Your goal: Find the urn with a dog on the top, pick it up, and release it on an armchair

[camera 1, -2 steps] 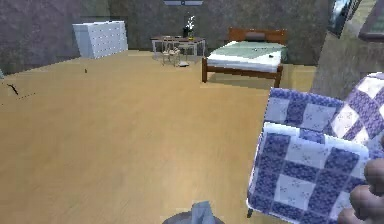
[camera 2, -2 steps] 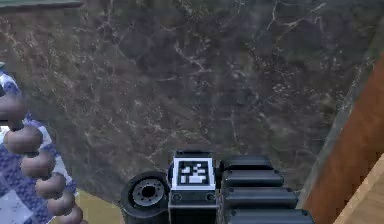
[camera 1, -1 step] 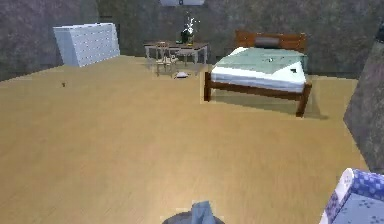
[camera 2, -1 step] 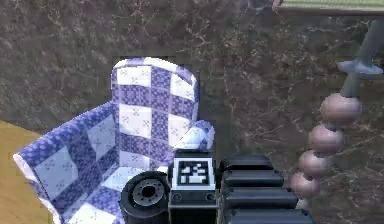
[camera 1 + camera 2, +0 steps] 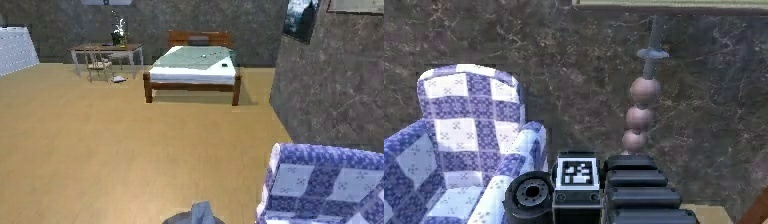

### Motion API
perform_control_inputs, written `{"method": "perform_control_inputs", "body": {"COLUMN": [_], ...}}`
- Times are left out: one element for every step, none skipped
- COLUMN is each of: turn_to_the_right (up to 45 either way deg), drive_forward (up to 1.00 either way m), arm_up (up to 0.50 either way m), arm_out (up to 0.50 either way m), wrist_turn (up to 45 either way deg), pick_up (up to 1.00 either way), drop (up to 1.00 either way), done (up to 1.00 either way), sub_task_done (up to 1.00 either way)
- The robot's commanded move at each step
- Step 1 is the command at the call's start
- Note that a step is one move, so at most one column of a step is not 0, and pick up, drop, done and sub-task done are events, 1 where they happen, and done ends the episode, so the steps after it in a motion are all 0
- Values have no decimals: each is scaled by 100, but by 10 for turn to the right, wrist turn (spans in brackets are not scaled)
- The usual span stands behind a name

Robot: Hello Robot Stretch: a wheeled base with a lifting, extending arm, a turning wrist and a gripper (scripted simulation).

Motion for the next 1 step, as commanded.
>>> {"method": "perform_control_inputs", "body": {"turn_to_the_right": [0], "drive_forward": [45], "arm_up": [0], "arm_out": [0], "wrist_turn": [0], "pick_up": [0], "drop": [0], "done": [0], "sub_task_done": [0]}}
